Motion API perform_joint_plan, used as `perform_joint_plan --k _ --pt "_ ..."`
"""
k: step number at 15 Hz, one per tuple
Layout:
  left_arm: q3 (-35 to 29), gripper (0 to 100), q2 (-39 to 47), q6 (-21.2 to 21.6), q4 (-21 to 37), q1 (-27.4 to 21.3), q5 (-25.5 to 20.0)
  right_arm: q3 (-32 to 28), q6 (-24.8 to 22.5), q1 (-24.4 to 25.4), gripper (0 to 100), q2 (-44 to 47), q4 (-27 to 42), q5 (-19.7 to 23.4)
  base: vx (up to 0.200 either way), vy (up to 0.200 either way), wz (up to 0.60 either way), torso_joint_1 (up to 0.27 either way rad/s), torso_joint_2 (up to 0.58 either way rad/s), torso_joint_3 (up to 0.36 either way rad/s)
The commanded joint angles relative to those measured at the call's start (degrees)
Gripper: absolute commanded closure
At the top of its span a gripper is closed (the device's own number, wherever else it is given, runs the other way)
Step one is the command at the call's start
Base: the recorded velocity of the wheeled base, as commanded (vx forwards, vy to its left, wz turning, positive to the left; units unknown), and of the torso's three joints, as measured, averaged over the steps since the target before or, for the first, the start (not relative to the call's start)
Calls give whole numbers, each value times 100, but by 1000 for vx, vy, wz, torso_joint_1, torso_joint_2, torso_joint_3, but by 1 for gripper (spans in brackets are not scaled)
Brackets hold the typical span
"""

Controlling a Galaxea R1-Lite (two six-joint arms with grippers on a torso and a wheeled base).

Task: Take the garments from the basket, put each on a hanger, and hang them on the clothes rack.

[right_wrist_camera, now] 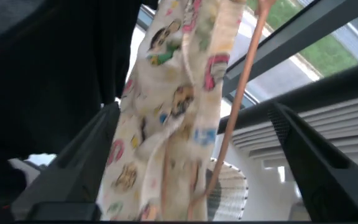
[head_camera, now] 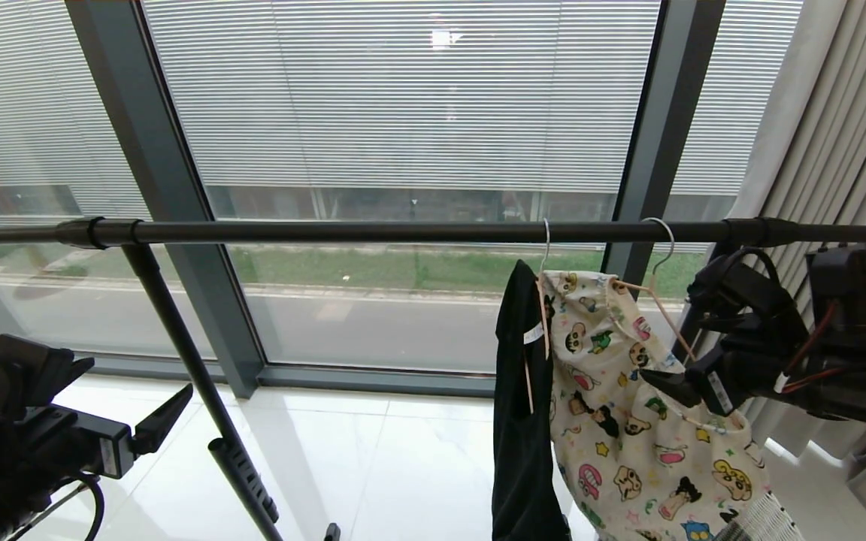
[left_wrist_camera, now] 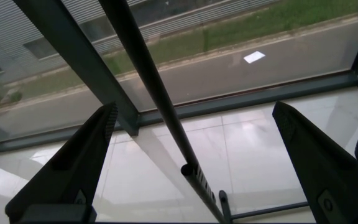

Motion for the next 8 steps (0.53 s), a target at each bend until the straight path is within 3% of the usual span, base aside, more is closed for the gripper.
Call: perform_joint_plan --k 1,5,7,8 --pt "208 0 -292 -110 3 3 -1 138 256 43 0 -992 297 1 0 0 0 0 0 0" --pt "85 0 -916 -365 618 3 16 709 651 -53 0 -2390 657 -8 0 0 0 0 0 0" --pt "-240 0 -1504 -374 1488 3 16 771 677 -273 0 -2785 860 -96 0 0 0 0 0 0" --pt "-759 0 -2225 -462 2851 -6 16 762 677 -405 0 -3128 1158 -122 0 0 0 0 0 0"
